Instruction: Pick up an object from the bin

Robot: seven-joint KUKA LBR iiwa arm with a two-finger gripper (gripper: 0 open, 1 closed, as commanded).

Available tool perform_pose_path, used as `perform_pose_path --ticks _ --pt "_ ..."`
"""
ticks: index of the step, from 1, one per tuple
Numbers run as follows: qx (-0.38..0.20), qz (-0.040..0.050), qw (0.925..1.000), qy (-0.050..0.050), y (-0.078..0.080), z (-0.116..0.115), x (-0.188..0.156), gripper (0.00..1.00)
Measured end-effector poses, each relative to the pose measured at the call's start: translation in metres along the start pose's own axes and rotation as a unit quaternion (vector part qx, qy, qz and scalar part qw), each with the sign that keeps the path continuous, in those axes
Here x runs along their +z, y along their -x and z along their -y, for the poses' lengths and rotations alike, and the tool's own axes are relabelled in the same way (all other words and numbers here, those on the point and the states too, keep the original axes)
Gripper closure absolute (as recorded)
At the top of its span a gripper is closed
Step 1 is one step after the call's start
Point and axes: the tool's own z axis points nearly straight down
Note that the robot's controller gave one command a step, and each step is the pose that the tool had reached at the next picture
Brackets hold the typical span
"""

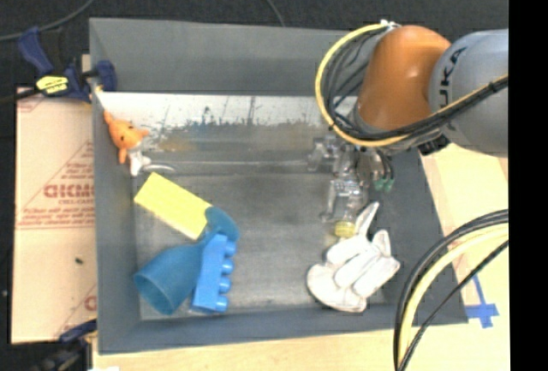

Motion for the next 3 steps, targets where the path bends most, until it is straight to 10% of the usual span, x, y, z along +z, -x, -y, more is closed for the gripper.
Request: perform_pose_path --ticks 1,2,3 --pt "-0.001 0.0037 1.0 0.0 0.001 0.0 -0.005 0.0" --pt "0.008 0.0019 1.0 -0.001 -0.018 0.01 0.074 0.0" --pt "0.049 0.0053 0.9988 0.0 -0.026 0.029 0.056 0.0"
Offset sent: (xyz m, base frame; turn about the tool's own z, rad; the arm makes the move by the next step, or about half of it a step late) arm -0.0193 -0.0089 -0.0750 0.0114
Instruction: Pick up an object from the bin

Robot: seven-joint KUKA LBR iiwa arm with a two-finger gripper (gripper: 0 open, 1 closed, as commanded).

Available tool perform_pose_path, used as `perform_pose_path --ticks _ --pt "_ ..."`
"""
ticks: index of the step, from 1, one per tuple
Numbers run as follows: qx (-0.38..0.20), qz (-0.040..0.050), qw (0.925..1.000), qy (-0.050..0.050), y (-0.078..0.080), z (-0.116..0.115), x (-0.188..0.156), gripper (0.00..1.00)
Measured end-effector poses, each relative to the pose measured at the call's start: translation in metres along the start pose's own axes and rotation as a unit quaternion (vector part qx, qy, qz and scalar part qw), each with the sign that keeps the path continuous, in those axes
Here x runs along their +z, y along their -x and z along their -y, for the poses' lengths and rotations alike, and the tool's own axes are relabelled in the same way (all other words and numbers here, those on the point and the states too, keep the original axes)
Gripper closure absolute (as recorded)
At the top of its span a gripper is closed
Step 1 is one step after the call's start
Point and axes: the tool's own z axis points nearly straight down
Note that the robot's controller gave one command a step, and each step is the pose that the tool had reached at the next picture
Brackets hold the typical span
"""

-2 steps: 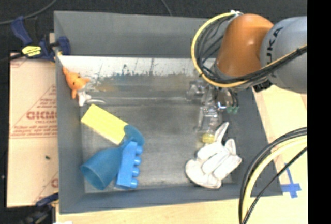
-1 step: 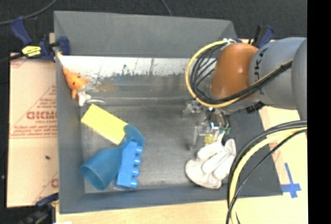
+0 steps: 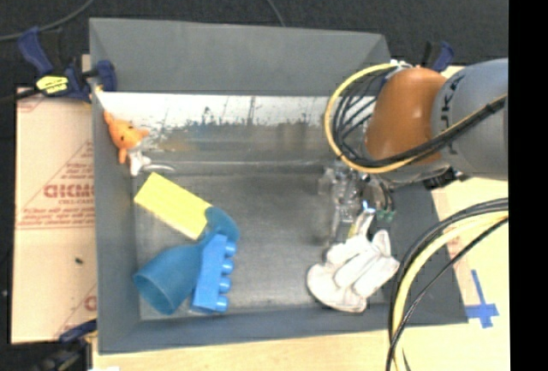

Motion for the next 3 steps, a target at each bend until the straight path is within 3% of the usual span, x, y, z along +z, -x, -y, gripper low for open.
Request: perform_pose_path --ticks 1,2,3 --pt "-0.001 0.0 1.0 0.0 0.0 0.0 0.0 0.0" --pt "-0.034 0.0007 0.9994 0.0 -0.018 0.017 -0.015 0.0" --pt "-0.024 0.0024 0.9997 0.001 -0.034 0.028 0.021 0.0"
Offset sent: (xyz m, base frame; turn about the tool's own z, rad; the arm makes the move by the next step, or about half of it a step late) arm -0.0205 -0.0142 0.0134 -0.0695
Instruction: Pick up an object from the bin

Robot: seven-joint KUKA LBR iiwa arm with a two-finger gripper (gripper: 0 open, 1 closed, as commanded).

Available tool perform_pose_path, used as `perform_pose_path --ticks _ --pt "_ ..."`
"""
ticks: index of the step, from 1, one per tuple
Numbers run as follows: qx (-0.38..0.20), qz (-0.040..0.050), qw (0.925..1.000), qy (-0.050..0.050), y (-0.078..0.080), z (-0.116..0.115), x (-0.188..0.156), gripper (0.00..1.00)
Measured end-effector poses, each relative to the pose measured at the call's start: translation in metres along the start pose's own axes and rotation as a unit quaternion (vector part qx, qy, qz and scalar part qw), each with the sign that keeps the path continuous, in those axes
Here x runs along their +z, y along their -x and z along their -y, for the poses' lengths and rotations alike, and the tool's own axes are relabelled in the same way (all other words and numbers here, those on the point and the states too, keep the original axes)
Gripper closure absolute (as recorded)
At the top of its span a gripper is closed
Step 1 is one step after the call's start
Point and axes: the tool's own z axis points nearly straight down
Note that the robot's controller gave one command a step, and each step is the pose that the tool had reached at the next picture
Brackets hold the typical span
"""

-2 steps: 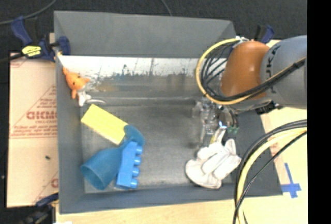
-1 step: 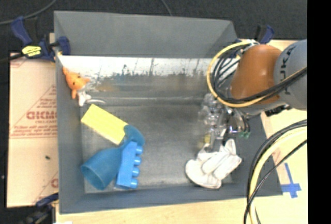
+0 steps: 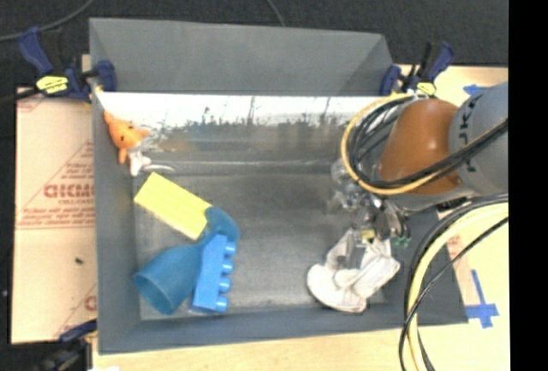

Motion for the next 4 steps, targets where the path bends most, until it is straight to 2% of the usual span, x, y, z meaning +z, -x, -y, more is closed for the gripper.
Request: perform_pose_path --ticks 1,2,3,4 --pt "0.062 0.0 0.9981 -0.001 -0.011 -0.025 -0.001 0.0" --pt "-0.013 0.0036 0.9999 -0.001 -0.04 -0.008 -0.002 1.0" --pt "-0.013 0.0036 0.9999 -0.001 -0.04 -0.008 -0.002 1.0" --pt "-0.033 0.0041 0.9995 -0.001 -0.03 0.002 -0.081 1.0"
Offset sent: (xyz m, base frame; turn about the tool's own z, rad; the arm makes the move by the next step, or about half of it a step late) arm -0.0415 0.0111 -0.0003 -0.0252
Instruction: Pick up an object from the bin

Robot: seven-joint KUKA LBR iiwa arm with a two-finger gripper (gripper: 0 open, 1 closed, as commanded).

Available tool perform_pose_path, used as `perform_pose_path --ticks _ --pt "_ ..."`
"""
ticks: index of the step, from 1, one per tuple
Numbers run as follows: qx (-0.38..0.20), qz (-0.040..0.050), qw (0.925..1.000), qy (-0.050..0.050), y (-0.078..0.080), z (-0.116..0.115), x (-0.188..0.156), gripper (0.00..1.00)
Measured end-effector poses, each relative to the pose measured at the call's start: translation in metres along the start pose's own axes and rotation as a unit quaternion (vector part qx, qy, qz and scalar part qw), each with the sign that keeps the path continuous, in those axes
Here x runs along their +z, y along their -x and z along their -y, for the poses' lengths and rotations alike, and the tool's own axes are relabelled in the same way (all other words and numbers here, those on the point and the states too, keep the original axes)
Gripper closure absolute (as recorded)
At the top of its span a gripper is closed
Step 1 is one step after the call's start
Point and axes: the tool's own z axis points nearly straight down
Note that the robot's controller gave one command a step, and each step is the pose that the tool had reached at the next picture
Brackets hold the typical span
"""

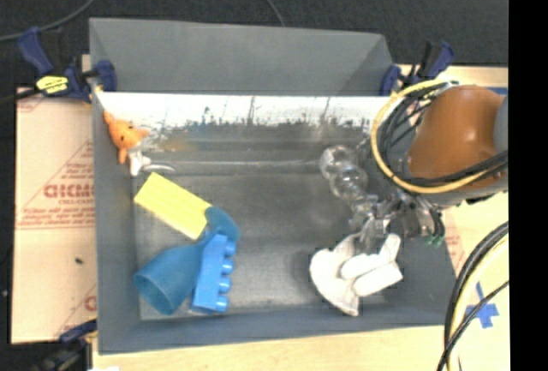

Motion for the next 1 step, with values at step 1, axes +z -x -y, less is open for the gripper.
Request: perform_pose_path --ticks 1 --pt "-0.001 0.0041 1.0 -0.001 -0.0049 -0.0085 -0.0645 1.0"
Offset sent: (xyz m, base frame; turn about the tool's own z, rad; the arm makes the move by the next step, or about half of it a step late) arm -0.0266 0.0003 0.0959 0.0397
